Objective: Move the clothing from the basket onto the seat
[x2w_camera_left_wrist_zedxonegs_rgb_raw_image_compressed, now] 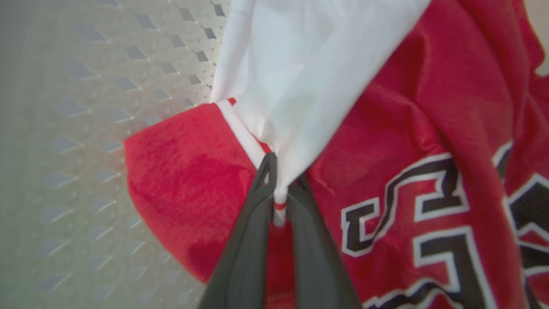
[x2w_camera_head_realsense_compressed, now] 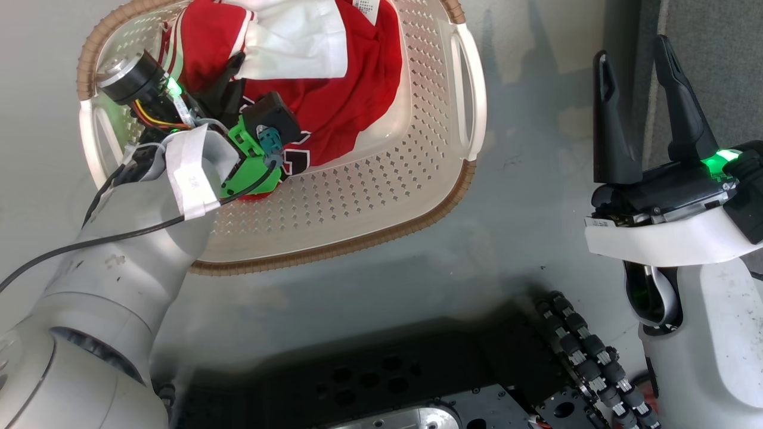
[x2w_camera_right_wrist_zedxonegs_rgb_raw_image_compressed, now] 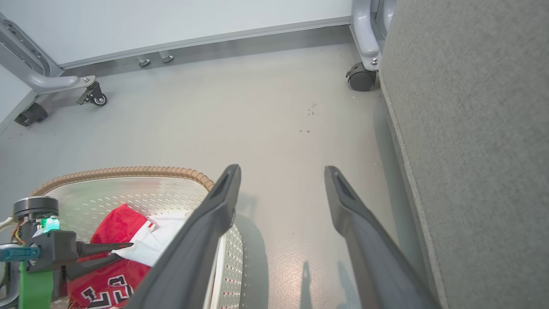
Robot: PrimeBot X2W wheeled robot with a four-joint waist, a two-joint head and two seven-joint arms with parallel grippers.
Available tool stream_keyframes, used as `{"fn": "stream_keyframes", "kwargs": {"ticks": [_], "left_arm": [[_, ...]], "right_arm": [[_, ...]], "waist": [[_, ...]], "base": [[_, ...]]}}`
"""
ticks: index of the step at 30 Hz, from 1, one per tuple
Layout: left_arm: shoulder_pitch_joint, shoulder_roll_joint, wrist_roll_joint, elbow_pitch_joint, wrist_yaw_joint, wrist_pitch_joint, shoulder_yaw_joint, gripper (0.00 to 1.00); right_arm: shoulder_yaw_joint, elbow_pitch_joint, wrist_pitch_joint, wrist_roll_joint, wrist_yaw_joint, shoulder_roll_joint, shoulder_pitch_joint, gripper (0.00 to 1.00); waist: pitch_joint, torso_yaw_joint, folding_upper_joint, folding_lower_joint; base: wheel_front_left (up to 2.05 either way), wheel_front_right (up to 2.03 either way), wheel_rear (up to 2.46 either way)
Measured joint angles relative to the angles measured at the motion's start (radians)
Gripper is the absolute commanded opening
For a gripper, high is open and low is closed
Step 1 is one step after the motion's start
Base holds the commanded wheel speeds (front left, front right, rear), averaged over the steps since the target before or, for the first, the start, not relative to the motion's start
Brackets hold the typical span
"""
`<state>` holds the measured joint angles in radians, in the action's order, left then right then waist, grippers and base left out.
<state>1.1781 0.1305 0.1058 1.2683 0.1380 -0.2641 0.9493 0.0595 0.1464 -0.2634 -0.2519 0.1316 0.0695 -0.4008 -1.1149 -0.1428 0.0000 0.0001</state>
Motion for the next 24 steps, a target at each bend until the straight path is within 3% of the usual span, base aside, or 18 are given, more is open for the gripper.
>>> {"fn": "stream_keyframes", "kwargs": {"ticks": [11, 18, 24], "left_arm": [[-0.030, -0.006, -0.053, -0.077, -0.019, 0.000, -0.002, 0.00], [-0.152, 0.007, -0.149, -0.240, -0.049, 0.000, -0.047, 0.00], [-0.293, 0.028, -0.188, -0.372, -0.037, 0.000, -0.075, 0.00]], "right_arm": [[0.004, -0.018, 0.000, -0.008, 0.000, -0.004, -0.009, 1.00], [0.005, -0.038, 0.000, -0.013, 0.000, -0.011, -0.003, 1.00], [0.006, -0.066, 0.000, -0.017, 0.000, -0.014, 0.042, 1.00]], "waist": [[0.044, 0.006, 0.0000, 0.0000], [0.129, 0.006, 0.0000, -0.0001], [0.237, 0.012, 0.0000, -0.0001]], "base": [[0.00, 0.00, 0.00], [0.00, 0.00, 0.00], [0.00, 0.00, 0.00]]}}
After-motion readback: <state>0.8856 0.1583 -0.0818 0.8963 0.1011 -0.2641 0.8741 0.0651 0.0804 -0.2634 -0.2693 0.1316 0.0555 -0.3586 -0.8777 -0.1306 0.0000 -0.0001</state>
